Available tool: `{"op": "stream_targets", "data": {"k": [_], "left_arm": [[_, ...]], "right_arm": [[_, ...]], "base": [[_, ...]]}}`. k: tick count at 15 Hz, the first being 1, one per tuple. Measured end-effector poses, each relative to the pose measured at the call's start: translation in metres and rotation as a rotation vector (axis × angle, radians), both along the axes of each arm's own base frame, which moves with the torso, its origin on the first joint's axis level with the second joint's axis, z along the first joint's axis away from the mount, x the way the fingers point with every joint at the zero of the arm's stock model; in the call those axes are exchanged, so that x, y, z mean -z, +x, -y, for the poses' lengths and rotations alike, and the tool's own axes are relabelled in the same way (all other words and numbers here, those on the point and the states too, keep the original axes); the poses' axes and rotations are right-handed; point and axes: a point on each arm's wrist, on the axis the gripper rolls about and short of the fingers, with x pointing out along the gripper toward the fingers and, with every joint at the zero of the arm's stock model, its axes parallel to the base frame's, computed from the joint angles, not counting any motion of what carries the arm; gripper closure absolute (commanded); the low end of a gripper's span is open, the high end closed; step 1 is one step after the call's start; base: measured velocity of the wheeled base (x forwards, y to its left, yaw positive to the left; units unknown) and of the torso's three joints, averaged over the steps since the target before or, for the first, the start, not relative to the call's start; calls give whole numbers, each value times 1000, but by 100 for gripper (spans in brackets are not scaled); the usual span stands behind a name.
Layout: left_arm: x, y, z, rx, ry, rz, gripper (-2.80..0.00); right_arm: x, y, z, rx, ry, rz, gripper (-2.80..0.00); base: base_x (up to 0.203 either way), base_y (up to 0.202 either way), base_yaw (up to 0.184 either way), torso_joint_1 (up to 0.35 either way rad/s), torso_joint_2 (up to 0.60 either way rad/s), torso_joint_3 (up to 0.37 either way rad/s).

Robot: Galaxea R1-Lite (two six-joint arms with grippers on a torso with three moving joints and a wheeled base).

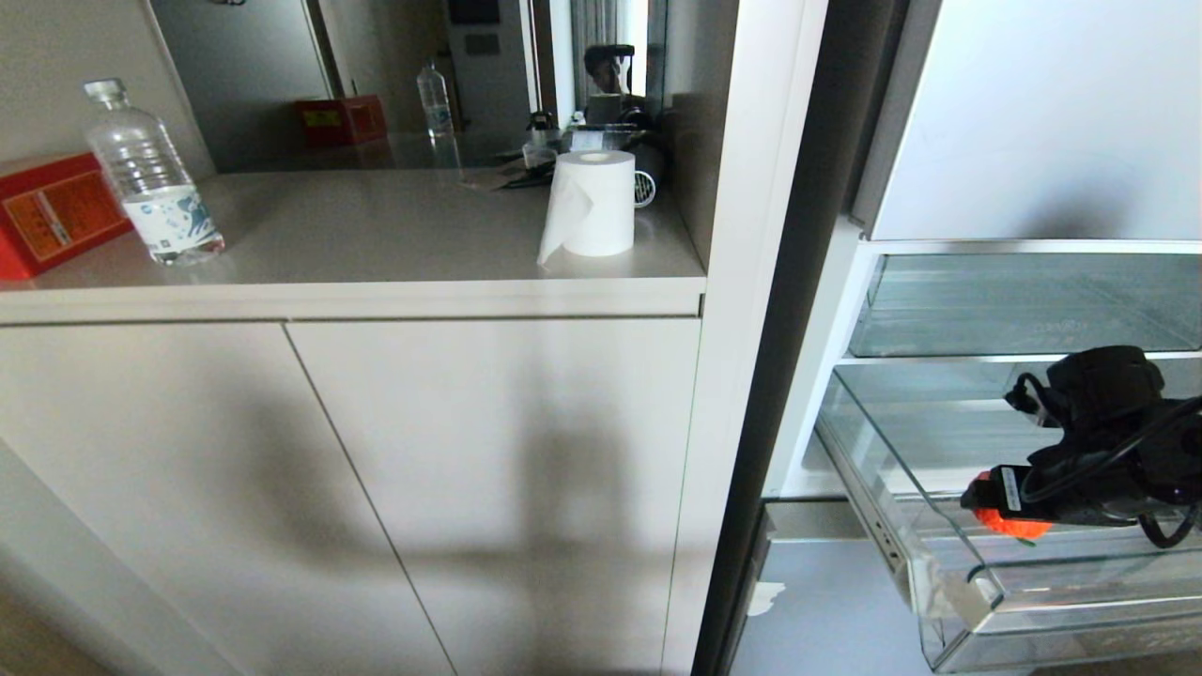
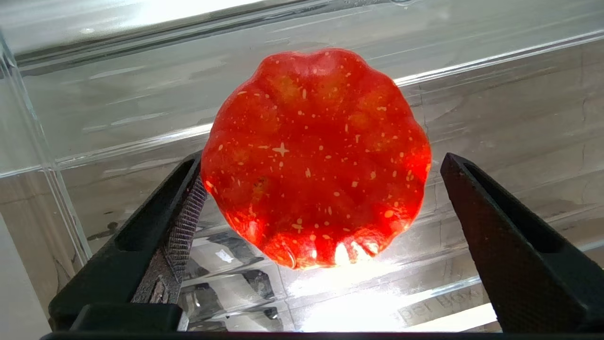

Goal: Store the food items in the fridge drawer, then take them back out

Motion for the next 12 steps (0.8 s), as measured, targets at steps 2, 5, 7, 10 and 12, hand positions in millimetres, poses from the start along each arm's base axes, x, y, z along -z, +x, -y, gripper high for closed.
{"op": "stream_targets", "data": {"k": [2, 5, 7, 10, 12], "left_arm": [[0, 0, 0, 0, 0, 0, 0], [0, 0, 0, 0, 0, 0, 0], [0, 0, 0, 0, 0, 0, 0], [0, 0, 0, 0, 0, 0, 0], [0, 0, 0, 0, 0, 0, 0]], "right_arm": [[1, 3, 0, 3, 1, 19, 0], [0, 6, 1, 12, 5, 51, 0], [-1, 3, 0, 12, 5, 54, 0], [-22, -15, -2, 11, -5, 110, 0], [-46, -37, -5, 12, -19, 190, 0]], "base": [[0, 0, 0, 0, 0, 0], [0, 0, 0, 0, 0, 0], [0, 0, 0, 0, 0, 0], [0, 0, 0, 0, 0, 0], [0, 0, 0, 0, 0, 0]]}}
